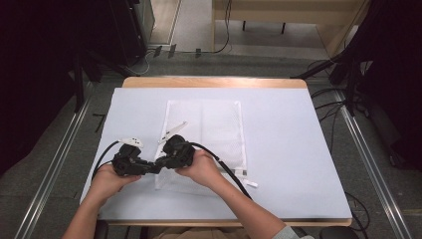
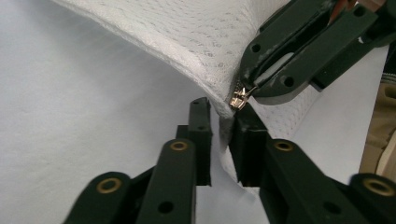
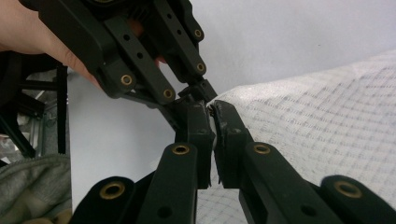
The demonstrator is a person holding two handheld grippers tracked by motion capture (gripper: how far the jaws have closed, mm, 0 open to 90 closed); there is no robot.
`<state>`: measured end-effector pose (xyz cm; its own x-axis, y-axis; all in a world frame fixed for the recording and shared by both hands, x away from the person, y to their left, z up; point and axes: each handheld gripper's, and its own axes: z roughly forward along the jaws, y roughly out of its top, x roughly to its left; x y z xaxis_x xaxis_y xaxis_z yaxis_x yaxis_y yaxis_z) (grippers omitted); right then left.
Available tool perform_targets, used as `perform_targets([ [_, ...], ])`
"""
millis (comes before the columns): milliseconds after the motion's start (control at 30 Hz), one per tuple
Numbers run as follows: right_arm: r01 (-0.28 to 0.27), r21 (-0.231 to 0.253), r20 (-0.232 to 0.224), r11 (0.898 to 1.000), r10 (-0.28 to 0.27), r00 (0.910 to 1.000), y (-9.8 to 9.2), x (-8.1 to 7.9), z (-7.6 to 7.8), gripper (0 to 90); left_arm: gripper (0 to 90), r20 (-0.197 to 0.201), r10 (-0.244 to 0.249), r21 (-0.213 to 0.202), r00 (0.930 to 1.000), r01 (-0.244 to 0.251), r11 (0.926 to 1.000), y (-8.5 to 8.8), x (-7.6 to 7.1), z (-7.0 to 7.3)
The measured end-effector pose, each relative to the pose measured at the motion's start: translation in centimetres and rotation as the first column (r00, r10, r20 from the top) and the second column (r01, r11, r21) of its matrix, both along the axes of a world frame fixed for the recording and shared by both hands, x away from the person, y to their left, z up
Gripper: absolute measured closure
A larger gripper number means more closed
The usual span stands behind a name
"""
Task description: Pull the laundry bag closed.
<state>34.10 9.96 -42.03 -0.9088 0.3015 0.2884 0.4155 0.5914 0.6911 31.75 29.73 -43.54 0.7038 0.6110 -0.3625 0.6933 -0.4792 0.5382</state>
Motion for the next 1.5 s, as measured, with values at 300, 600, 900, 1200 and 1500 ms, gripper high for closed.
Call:
perform_targets([
  [300, 0.007, 0.002, -0.036, 1.0, -0.007, 0.9993, -0.2, 0.2, -0.7, 87.9, 87.8, -0.048, 0.017, 0.005, 0.9987, -0.017, 0.9998, 0.0, 0.1, -0.1],
  [600, 0.027, 0.025, -0.034, 0.999, -0.027, 0.9991, -0.8, 0.2, -1.6, 88.2, 88.4, -0.07, 0.031, 0.017, 0.9971, -0.03, 0.9994, -0.2, 0.3, 0.1],
  [900, 0.032, 0.035, -0.034, 0.999, -0.031, 0.9989, -1.3, 0.1, -2.1, 88.2, 88.7, -0.079, 0.026, 0.007, 0.9966, -0.025, 0.9996, -0.1, 0.3, 0.2],
  [1200, 0.027, 0.011, -0.014, 1.0, -0.027, 0.9995, -2.1, 0.2, -2.5, 88.3, 88.8, -0.077, 0.015, 0.016, 0.9969, -0.014, 0.9998, 0.0, 0.0, 0.3],
  [1500, 0.042, -0.012, -0.015, 0.999, -0.042, 0.999, -3.4, 0.6, -3.1, 88.2, 88.3, -0.04, 0.0, -0.009, 0.9992, -0.001, 1.0, 0.2, -0.2, 0.1],
])
